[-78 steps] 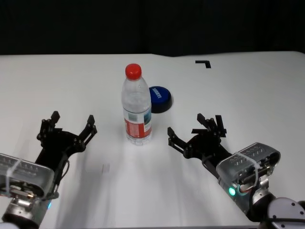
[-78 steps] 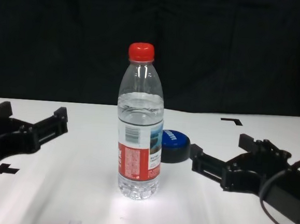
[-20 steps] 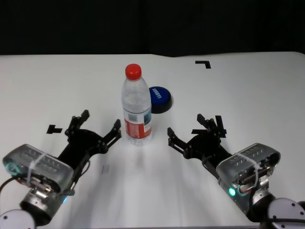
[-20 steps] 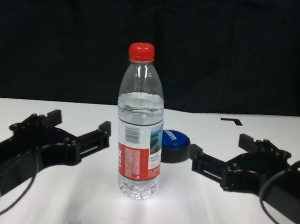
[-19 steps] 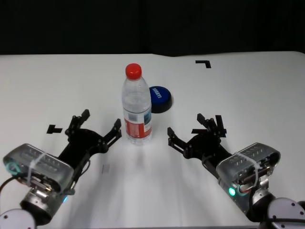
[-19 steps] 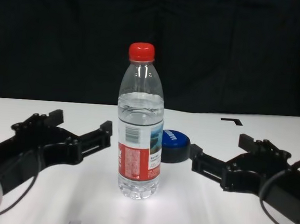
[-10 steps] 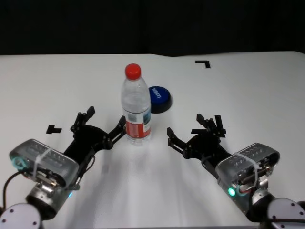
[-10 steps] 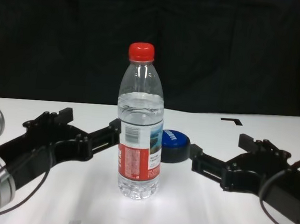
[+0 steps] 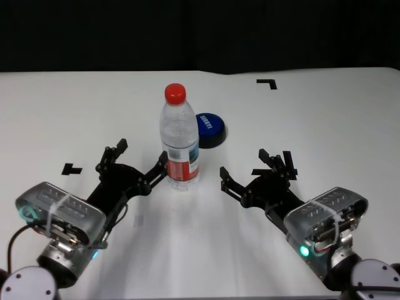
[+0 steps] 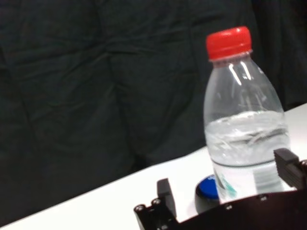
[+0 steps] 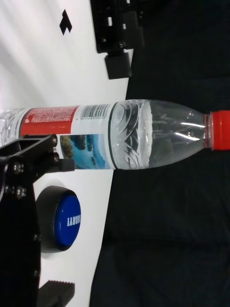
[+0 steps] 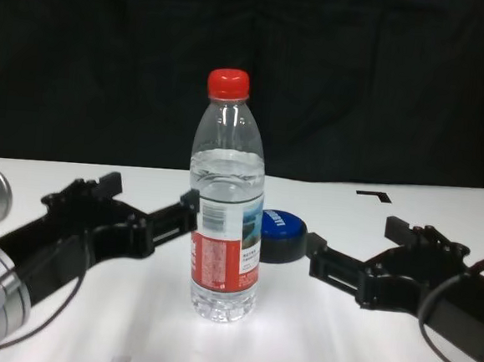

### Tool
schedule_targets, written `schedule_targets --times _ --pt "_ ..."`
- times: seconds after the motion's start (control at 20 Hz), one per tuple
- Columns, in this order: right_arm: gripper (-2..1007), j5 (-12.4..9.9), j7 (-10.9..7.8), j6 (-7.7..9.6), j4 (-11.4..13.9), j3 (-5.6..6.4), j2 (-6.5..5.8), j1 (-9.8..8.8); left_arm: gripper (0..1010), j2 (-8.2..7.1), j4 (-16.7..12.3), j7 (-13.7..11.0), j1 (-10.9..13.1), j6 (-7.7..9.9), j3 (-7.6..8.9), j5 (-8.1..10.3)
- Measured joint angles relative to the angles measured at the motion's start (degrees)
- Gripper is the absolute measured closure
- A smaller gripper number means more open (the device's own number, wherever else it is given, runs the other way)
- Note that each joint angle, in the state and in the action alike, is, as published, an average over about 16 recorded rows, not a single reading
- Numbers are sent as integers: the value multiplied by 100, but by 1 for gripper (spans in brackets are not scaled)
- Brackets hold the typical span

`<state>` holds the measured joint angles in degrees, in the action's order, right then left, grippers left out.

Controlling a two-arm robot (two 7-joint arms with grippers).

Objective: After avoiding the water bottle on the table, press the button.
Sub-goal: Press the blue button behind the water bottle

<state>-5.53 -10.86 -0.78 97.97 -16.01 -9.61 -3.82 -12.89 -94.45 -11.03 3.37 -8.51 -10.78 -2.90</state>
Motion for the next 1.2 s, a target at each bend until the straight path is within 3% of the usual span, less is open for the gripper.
schedule_targets --times 1.2 --pt "2 0 1 0 0 0 0 0 7 7 211 -50 -190 -43 -97 41"
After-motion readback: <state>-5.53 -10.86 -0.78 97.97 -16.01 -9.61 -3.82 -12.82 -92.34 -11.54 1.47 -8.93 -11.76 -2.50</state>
